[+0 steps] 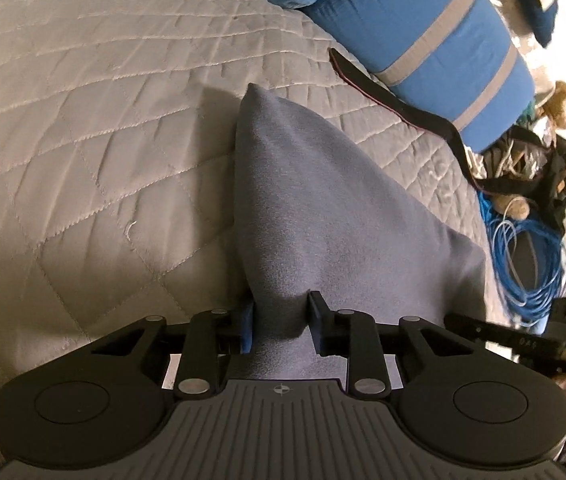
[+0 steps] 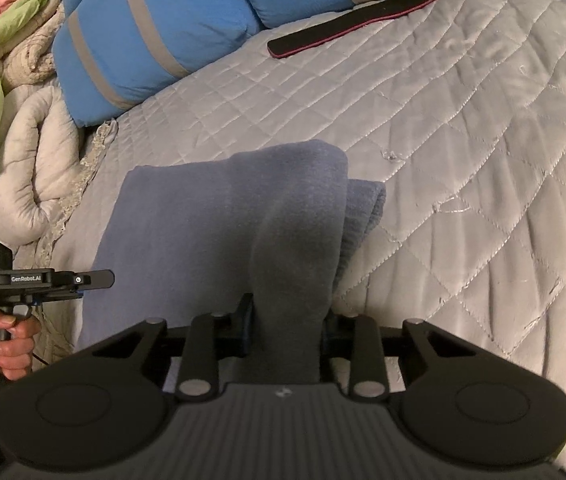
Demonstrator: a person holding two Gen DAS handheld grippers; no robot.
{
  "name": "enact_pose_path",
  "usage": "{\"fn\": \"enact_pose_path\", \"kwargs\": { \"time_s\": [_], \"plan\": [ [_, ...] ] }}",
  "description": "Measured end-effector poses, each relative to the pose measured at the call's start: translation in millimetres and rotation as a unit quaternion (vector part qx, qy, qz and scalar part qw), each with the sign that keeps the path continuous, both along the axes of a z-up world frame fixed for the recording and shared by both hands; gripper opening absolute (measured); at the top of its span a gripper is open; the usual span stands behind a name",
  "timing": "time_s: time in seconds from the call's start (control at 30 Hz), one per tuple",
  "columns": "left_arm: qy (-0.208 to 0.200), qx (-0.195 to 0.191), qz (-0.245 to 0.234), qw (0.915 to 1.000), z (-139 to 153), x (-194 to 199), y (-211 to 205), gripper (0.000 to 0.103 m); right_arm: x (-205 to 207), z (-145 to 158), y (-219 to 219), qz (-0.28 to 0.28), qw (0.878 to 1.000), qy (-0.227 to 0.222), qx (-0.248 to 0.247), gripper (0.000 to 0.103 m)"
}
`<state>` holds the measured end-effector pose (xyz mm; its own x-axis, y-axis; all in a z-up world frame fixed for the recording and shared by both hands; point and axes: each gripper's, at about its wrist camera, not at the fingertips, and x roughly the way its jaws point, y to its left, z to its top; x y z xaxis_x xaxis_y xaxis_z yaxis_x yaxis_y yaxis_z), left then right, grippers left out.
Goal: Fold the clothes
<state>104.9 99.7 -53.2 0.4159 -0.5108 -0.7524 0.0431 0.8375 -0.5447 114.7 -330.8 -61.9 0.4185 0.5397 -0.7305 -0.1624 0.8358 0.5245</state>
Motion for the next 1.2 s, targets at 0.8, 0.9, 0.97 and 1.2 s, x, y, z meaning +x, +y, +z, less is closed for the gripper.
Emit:
{"fn": "enact_pose_path", "kwargs": {
  "time_s": [0.8, 0.9, 0.97, 1.2],
  "plan": [
    [-0.058, -0.019, -0.002, 0.9981, 59.6, -3.0, 6.5, 0.016, 1.6, 10.6, -23.6, -0.026, 0.992, -0.016, 0.122, 0.027],
    [-0.066, -0.018, -0.002, 0.9977, 63.8, -0.4, 7.1, 0.016, 4.6, 13.8, -21.8, -0.024, 0.991, -0.022, 0.126, 0.027],
    [-0.067, -0.014, -0.005, 0.9977, 65.6, 6.1, 7.5, 0.016, 10.3, 16.2, -20.0, -0.024, 0.992, -0.024, 0.125, 0.027],
    [-0.093, -0.002, 0.007, 0.9956, 78.4, 32.9, 14.0, 0.016, 44.6, 29.1, -9.5, -0.027, 0.991, -0.037, 0.125, 0.027]
  ]
}}
